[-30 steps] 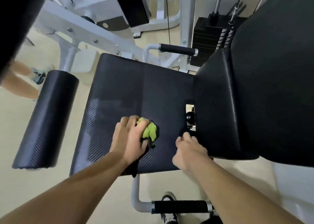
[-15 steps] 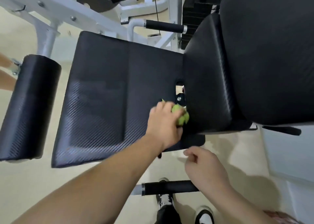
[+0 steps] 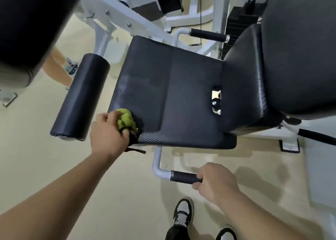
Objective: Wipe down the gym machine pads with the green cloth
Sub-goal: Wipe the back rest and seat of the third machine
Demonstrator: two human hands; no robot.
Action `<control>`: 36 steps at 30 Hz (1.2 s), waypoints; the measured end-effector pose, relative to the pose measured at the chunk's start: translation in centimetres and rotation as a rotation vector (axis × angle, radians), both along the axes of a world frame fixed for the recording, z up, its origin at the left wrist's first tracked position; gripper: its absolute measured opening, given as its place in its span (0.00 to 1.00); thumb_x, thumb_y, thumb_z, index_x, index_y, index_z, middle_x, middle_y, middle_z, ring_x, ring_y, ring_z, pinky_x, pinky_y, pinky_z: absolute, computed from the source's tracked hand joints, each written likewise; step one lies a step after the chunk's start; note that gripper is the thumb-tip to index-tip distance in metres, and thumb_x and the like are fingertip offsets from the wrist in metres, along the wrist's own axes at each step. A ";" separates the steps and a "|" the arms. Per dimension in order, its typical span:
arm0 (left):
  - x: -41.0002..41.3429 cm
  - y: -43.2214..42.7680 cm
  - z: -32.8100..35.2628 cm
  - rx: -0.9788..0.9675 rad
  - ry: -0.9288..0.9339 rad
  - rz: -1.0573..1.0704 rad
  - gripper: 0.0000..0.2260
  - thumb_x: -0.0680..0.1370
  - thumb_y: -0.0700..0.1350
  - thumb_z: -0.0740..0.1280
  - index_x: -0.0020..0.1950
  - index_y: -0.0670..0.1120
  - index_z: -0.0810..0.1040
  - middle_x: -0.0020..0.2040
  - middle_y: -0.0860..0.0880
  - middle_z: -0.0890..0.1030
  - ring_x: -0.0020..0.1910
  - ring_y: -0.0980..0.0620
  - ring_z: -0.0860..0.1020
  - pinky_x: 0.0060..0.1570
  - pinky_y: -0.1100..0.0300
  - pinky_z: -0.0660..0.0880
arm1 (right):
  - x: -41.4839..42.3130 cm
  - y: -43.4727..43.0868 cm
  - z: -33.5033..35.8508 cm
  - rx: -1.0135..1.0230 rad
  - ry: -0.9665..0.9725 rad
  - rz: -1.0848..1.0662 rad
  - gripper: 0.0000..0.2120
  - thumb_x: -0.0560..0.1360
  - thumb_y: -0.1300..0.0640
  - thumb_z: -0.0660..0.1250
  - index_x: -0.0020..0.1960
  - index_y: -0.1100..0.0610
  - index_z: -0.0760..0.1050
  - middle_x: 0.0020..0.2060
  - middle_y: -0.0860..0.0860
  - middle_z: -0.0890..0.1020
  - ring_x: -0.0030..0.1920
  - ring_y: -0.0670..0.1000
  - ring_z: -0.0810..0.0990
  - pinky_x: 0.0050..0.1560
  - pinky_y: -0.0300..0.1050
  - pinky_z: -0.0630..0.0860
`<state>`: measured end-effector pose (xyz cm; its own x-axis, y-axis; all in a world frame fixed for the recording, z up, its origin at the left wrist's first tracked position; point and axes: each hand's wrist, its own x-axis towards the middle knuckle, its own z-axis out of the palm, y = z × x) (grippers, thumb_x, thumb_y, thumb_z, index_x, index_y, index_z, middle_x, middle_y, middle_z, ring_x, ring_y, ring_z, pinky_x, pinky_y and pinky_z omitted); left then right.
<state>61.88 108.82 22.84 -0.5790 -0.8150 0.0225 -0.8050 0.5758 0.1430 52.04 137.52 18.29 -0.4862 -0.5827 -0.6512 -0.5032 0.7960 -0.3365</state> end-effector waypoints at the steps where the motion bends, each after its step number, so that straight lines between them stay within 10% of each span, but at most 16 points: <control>1: -0.3 1.4 -0.4 0.022 0.023 0.033 0.23 0.72 0.44 0.69 0.67 0.52 0.74 0.64 0.41 0.72 0.57 0.36 0.71 0.61 0.45 0.72 | 0.0 -0.2 -0.1 0.005 0.029 0.021 0.10 0.78 0.45 0.67 0.53 0.50 0.82 0.44 0.46 0.77 0.45 0.52 0.75 0.37 0.43 0.68; 11: -1.8 17.4 -4.9 0.492 -0.282 -0.497 0.15 0.73 0.50 0.63 0.60 0.58 0.73 0.53 0.49 0.75 0.53 0.44 0.75 0.57 0.49 0.73 | -0.1 1.2 -1.6 -0.006 0.058 -0.236 0.13 0.70 0.43 0.73 0.37 0.51 0.76 0.33 0.47 0.77 0.38 0.53 0.76 0.30 0.41 0.64; 17: -1.1 17.2 -4.6 0.548 -0.118 -0.556 0.20 0.70 0.48 0.63 0.61 0.60 0.74 0.57 0.52 0.73 0.54 0.46 0.74 0.58 0.48 0.73 | 0.8 1.2 -1.7 -0.013 0.129 -0.217 0.08 0.74 0.45 0.69 0.45 0.49 0.80 0.39 0.47 0.81 0.42 0.52 0.77 0.38 0.42 0.70; 24: 0.1 2.9 0.6 -0.104 -0.065 -0.285 0.27 0.69 0.40 0.69 0.68 0.54 0.76 0.68 0.42 0.73 0.55 0.36 0.73 0.53 0.46 0.75 | 1.4 0.6 1.1 -0.126 -0.142 -0.365 0.06 0.79 0.51 0.61 0.47 0.44 0.76 0.45 0.43 0.81 0.47 0.51 0.80 0.43 0.45 0.73; 28: 2.9 0.8 1.8 0.242 -0.170 0.035 0.25 0.74 0.43 0.66 0.70 0.59 0.71 0.65 0.45 0.69 0.58 0.39 0.73 0.59 0.48 0.76 | 2.2 -0.5 4.1 -0.253 -0.212 -0.420 0.13 0.72 0.60 0.57 0.30 0.51 0.65 0.28 0.47 0.70 0.31 0.51 0.67 0.33 0.45 0.63; 33: 6.5 6.7 5.5 0.654 -0.431 -0.042 0.15 0.71 0.50 0.61 0.55 0.56 0.78 0.55 0.49 0.80 0.52 0.45 0.81 0.57 0.54 0.78 | 3.7 -1.9 9.3 -0.304 -0.399 -0.535 0.14 0.77 0.58 0.61 0.33 0.54 0.71 0.27 0.47 0.68 0.28 0.49 0.64 0.28 0.41 0.60; 36: 7.6 8.5 9.1 0.680 -0.258 -0.042 0.12 0.76 0.48 0.63 0.58 0.55 0.77 0.53 0.49 0.78 0.53 0.46 0.79 0.55 0.56 0.76 | 4.7 -2.5 13.0 -0.329 -0.462 -0.555 0.12 0.76 0.55 0.63 0.39 0.62 0.75 0.32 0.51 0.69 0.32 0.51 0.65 0.29 0.41 0.58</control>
